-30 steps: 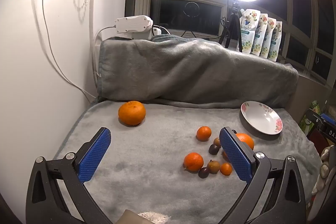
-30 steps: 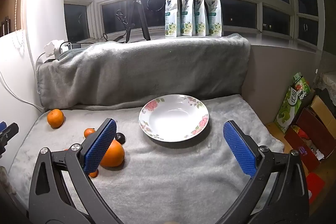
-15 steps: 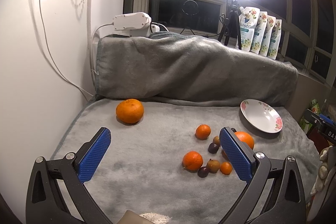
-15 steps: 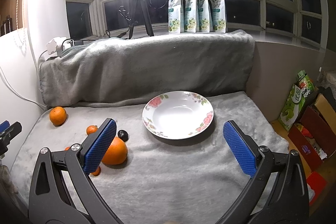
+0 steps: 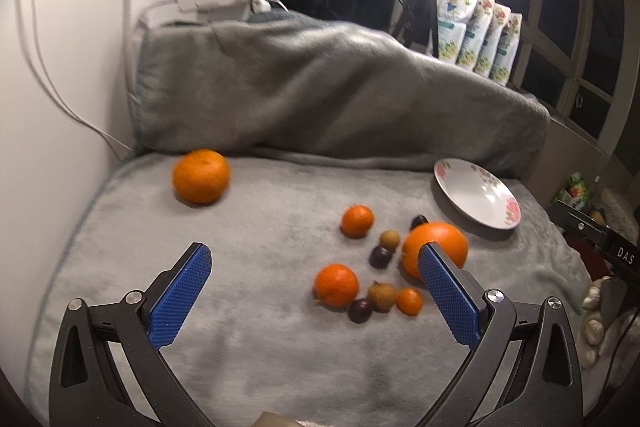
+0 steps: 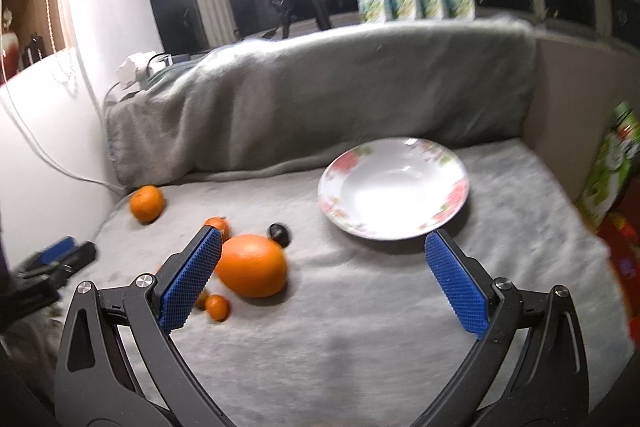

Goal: Organize fruits
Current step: 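Move the left tool toward the large orange among the fruits, then close the left gripper around the large orange, then carry the large orange with the left gripper onto the floral plate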

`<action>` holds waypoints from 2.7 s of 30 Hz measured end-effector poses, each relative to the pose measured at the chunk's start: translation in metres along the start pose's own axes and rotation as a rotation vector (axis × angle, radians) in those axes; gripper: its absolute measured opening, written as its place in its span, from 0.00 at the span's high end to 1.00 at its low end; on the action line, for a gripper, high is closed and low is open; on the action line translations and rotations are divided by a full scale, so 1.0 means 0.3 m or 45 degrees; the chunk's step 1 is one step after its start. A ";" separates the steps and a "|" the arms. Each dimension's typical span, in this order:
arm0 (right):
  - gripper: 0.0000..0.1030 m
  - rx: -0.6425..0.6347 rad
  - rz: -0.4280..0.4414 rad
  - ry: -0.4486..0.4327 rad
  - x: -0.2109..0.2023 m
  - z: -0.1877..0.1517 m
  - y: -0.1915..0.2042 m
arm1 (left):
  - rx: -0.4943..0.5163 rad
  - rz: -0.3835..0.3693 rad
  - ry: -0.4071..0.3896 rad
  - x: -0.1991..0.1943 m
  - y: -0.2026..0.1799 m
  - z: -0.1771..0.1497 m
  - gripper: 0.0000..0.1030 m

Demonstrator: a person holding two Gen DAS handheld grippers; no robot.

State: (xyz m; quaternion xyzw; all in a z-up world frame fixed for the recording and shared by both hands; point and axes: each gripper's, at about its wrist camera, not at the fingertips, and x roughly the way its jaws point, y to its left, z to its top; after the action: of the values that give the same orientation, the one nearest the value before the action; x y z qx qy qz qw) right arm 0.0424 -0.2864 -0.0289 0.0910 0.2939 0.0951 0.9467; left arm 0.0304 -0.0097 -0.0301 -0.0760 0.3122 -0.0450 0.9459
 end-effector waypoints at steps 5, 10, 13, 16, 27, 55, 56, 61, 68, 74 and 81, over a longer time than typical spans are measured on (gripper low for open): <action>0.01 0.089 0.105 0.074 0.059 -0.017 -0.020 | -0.013 -0.114 0.076 0.054 -0.028 -0.034 0.01; 0.06 0.138 0.176 0.151 0.117 -0.031 -0.030 | 0.000 -0.171 0.119 0.098 -0.074 -0.056 0.01; 0.09 0.160 0.215 0.190 0.150 -0.037 -0.034 | 0.006 -0.194 0.143 0.121 -0.090 -0.057 0.01; 0.09 0.166 0.249 0.223 0.178 -0.041 -0.025 | 0.037 -0.219 0.166 0.143 -0.117 -0.059 0.01; 0.17 0.155 0.359 0.330 0.276 -0.048 0.011 | 0.062 -0.351 0.260 0.233 -0.176 -0.071 0.19; 0.34 0.248 0.499 0.507 0.429 -0.070 0.023 | 0.063 -0.456 0.351 0.375 -0.244 -0.047 0.47; 0.34 0.257 0.504 0.507 0.431 -0.072 0.018 | 0.066 -0.451 0.348 0.374 -0.247 -0.047 0.47; 0.34 0.264 0.512 0.500 0.425 -0.074 0.007 | 0.085 -0.442 0.337 0.361 -0.257 -0.048 0.47; 0.34 0.250 0.499 0.463 0.392 -0.048 -0.009 | 0.097 -0.456 0.314 0.348 -0.286 -0.031 0.47; 0.34 0.252 0.473 0.402 0.348 0.009 -0.064 | 0.124 -0.488 0.276 0.335 -0.343 -0.001 0.47; 0.34 0.254 0.436 0.344 0.301 0.055 -0.130 | 0.167 -0.522 0.242 0.355 -0.429 0.032 0.47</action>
State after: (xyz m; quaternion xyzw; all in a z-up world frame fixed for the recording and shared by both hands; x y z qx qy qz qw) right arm 0.1300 -0.3049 -0.0730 0.2190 0.4063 0.2359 0.8552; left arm 0.1166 -0.1495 -0.0624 -0.0715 0.3743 -0.2632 0.8863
